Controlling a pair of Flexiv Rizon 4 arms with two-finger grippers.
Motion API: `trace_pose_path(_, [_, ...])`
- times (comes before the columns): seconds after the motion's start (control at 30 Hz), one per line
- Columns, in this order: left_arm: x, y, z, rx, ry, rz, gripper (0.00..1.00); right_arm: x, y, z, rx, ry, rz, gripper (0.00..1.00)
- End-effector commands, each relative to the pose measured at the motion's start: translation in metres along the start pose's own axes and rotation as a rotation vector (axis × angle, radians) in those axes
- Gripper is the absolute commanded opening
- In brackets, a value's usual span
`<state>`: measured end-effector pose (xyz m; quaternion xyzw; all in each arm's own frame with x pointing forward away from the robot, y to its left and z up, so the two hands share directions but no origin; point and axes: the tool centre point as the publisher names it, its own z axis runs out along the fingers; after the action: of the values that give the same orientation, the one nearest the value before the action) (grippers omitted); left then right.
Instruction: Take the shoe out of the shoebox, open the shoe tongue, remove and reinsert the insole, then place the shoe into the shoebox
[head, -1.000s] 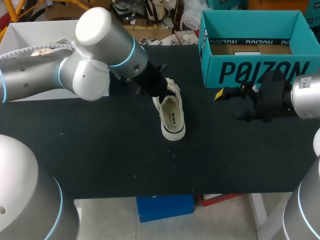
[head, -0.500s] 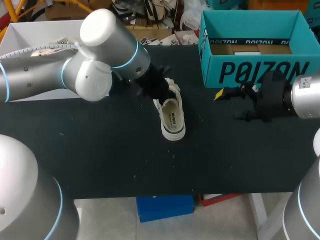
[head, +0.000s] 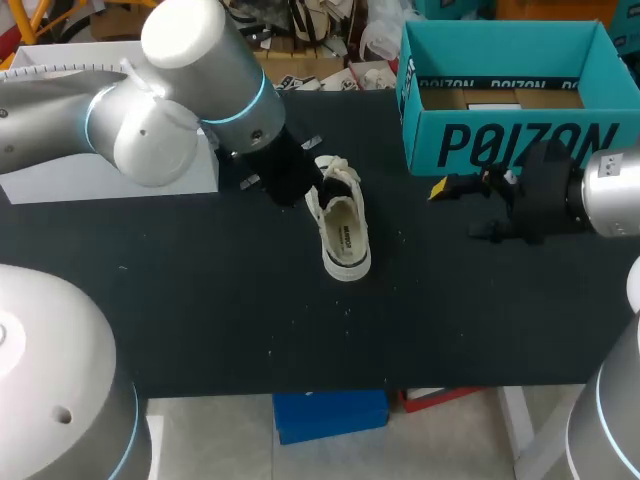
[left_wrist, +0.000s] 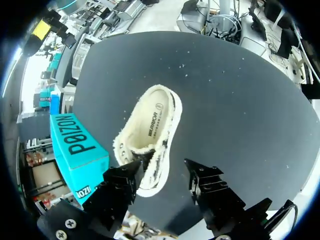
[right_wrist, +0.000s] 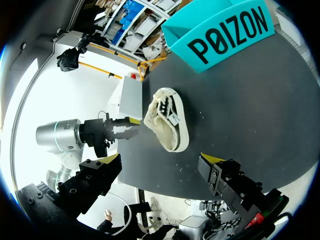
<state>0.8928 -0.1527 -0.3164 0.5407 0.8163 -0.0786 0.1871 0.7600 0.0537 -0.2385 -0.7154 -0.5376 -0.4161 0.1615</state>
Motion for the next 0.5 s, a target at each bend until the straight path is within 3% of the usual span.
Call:
trace_pose_path(0.03, [0.009,-0.002,-0.025,-0.004,0.011,0.003,1.0,0.001,0.0,0.001,0.0,-0.001,0.0,1.0])
trace_pose_path(0.5, [0.022,-0.001,-0.03,-0.003,0.031,-0.003,1.0,0.001,0.0,0.001,0.0,-0.001,0.0,1.0])
